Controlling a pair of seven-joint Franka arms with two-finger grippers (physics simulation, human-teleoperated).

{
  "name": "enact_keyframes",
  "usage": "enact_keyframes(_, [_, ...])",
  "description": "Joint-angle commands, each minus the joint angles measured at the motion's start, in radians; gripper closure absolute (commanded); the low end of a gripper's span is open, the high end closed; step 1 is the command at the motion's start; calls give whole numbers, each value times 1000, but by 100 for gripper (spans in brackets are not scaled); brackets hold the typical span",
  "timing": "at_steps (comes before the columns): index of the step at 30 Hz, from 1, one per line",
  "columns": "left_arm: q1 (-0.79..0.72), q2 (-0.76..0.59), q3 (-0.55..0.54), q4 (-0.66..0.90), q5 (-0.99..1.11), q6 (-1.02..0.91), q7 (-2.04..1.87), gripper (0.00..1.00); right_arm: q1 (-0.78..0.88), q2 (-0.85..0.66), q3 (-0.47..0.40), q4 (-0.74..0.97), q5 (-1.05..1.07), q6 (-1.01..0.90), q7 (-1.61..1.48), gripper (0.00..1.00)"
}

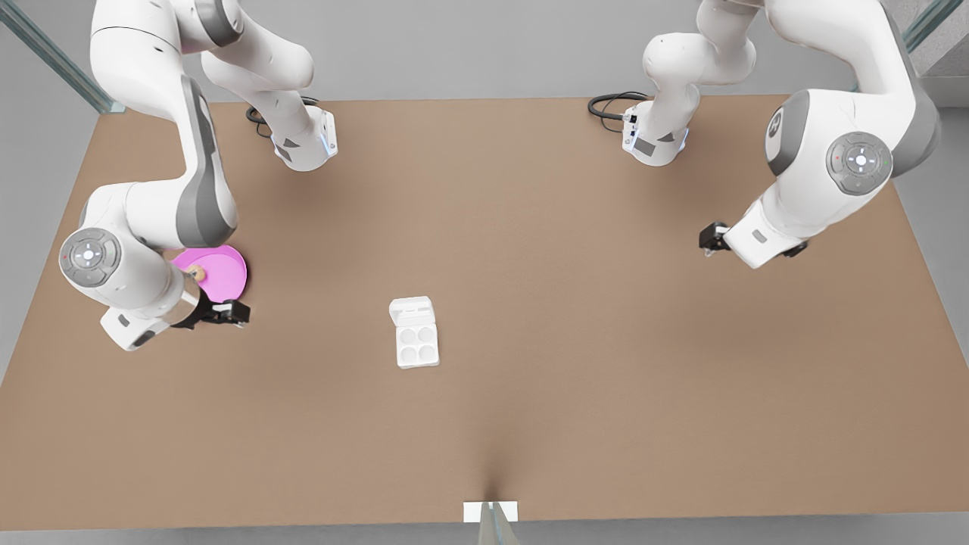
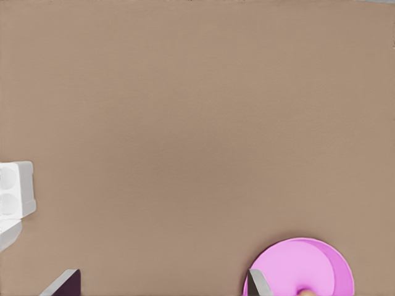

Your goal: Pack egg into the box and close the box lid

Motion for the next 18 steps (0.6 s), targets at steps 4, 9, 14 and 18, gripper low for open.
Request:
enact_keyframes(4, [0,11,-1,-1,2,45,-9,0,6,14,1,-2,92,-61,52,0])
enact_keyframes(9, [3,20,1,0,2,47,-7,0,80,39,1,-181,42,-38,66,0])
enact_keyframes(14, [5,22,1,-1,2,47,-6,0,-9,-515,6,-973,13,577,64,0])
enact_keyframes(18, [5,22,1,-3,2,47,-6,0,-94,-451,4,-1100,13,897,-163,0])
